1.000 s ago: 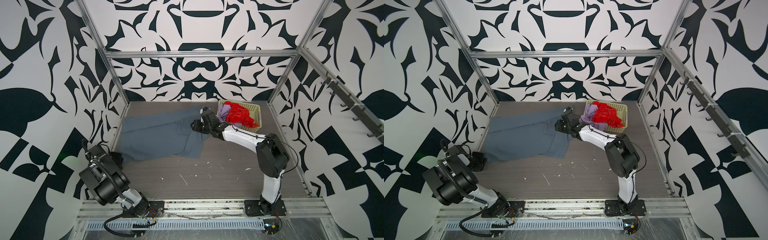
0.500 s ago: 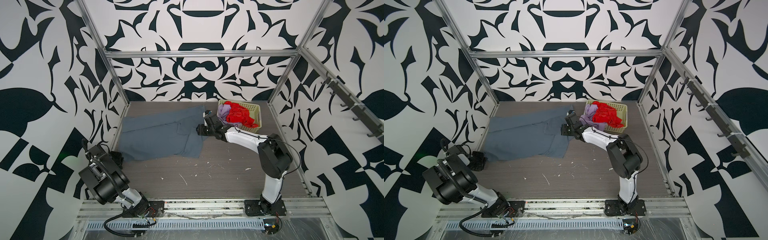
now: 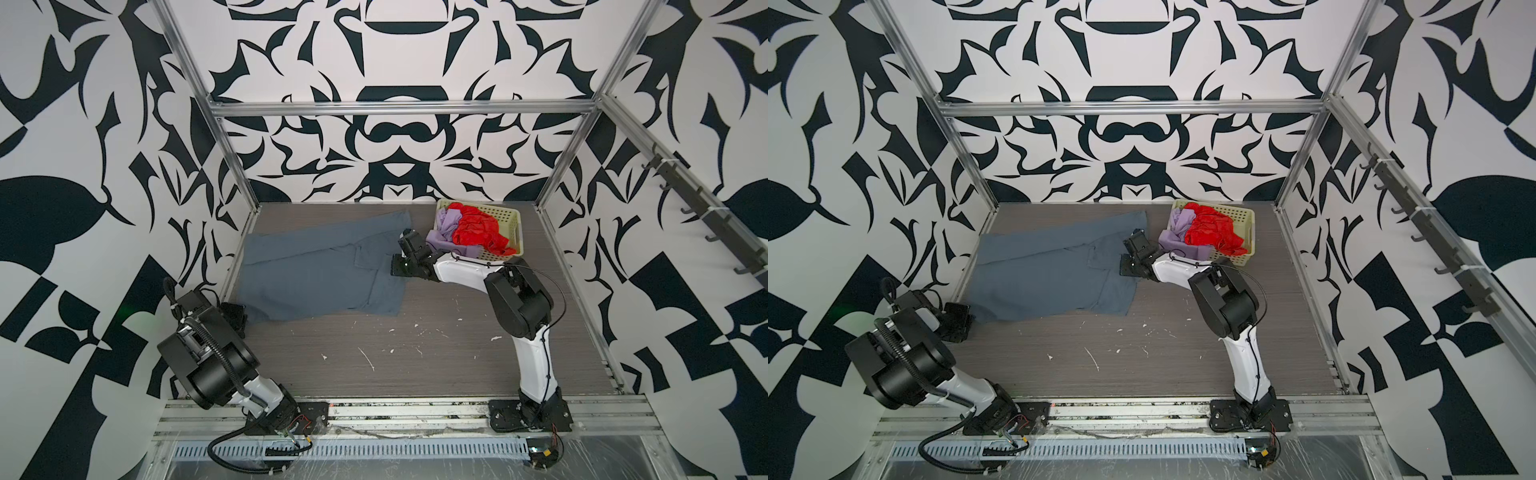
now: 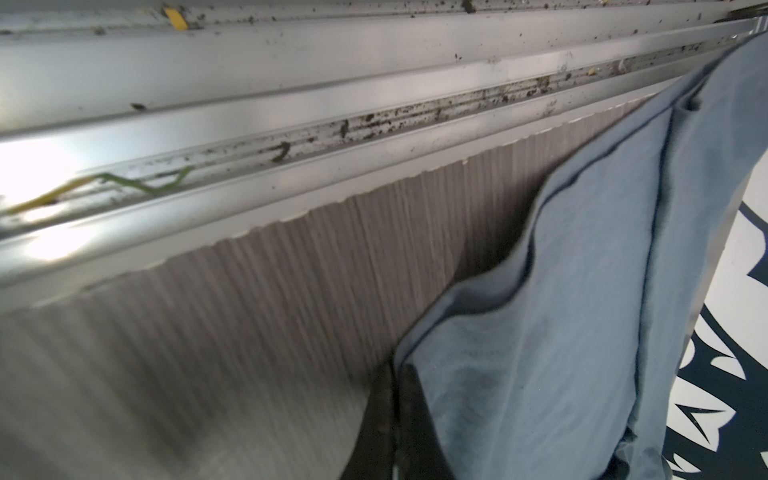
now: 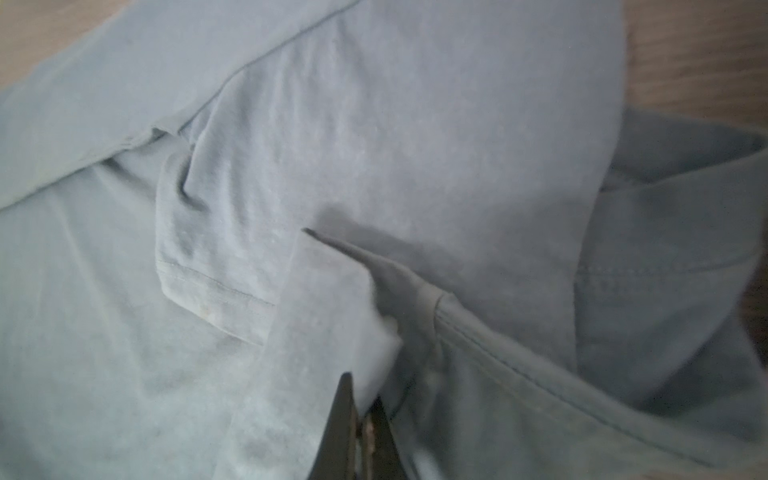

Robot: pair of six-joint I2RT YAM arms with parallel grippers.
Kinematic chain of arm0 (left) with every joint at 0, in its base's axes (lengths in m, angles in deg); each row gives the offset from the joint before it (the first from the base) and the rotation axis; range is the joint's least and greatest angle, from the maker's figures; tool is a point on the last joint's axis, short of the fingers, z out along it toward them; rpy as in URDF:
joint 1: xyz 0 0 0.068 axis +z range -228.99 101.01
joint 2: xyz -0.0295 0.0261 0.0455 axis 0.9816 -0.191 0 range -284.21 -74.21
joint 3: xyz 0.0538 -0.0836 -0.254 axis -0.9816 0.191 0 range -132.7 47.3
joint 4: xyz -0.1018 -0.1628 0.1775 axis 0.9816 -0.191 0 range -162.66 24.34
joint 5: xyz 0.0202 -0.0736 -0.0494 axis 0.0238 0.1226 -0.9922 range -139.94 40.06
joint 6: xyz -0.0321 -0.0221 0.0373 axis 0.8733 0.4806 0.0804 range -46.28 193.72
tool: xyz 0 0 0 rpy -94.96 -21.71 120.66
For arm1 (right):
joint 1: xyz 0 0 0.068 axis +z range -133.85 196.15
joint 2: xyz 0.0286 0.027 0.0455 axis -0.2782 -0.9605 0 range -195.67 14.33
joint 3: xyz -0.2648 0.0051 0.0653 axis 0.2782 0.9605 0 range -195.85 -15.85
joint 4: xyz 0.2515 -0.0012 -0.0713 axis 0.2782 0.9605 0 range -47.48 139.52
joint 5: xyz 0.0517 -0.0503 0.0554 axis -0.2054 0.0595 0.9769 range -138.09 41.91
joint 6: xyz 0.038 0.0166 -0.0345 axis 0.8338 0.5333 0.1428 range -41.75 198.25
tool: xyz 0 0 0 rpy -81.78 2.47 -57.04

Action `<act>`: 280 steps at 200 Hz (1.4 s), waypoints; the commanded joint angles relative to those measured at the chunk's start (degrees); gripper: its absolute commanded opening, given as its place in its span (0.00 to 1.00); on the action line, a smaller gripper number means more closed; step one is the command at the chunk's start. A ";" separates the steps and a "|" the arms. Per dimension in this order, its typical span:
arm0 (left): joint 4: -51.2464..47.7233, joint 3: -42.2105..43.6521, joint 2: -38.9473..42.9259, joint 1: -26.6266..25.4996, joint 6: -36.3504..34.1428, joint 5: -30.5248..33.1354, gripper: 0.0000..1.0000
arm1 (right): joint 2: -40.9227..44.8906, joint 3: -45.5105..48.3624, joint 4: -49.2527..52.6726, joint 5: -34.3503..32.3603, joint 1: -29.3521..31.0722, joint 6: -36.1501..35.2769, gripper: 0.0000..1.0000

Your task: Fold and stack the t-shirts

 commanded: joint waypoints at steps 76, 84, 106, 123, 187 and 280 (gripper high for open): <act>-1.01 0.24 -1.88 -0.01 -1.06 -0.01 0.00 | -0.64 -15.81 4.51 5.37 12.45 3.98 0.39; -0.92 0.31 -1.82 0.05 -1.05 0.00 0.00 | 0.16 -15.23 5.08 3.92 12.45 3.43 0.41; -0.74 0.36 -1.86 0.04 -1.14 -0.12 0.00 | 3.34 -12.61 4.32 -0.59 12.21 0.78 0.45; -0.49 0.24 -2.07 0.06 -1.08 -0.39 0.00 | 4.52 -12.29 5.03 -1.68 11.75 -1.35 0.43; -0.78 0.11 -1.93 0.00 -1.32 -0.57 0.00 | 11.92 2.55 2.39 -1.32 11.92 -0.49 0.35; -0.56 0.16 -2.01 0.04 -1.31 -1.22 0.00 | 8.52 12.80 -15.37 4.37 12.64 -12.97 0.49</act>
